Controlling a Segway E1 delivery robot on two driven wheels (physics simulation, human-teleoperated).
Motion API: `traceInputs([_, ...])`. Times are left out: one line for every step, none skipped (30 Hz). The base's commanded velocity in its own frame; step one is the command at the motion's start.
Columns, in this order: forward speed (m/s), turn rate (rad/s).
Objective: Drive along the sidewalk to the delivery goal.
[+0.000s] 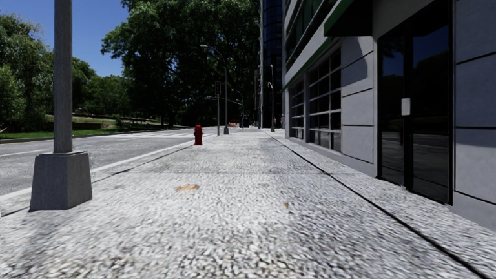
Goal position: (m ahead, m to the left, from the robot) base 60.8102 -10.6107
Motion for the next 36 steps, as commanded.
traceInputs([2.00,0.00])
traceInputs([2.00,0.00])
traceInputs([2.00,0.00])
traceInputs([2.00,0.00])
traceInputs([2.00,0.00])
traceInputs([2.00,0.00])
traceInputs([2.00,0.00])
traceInputs([2.00,0.00])
traceInputs([2.00,0.00])
traceInputs([2.00,0.00])
traceInputs([2.00,0.00])
traceInputs([2.00,0.00])
traceInputs([2.00,0.00])
traceInputs([2.00,0.00])
traceInputs([2.00,0.00])
traceInputs([2.00,0.00])
traceInputs([2.00,0.00])
traceInputs([2.00,0.00])
traceInputs([2.00,0.00])
traceInputs([2.00,0.00])
traceInputs([2.00,0.00])
traceInputs([2.00,0.00])
traceInputs([2.00,0.00])
traceInputs([2.00,0.00])
traceInputs([2.00,0.00])
traceInputs([2.00,0.00])
traceInputs([2.00,0.00])
traceInputs([2.00,0.00])
traceInputs([2.00,0.00])
traceInputs([2.00,0.00])
traceInputs([2.00,0.00])
traceInputs([2.00,0.00])
traceInputs([2.00,0.00])
traceInputs([2.00,0.00])
traceInputs([2.00,0.00])
traceInputs([2.00,0.00])
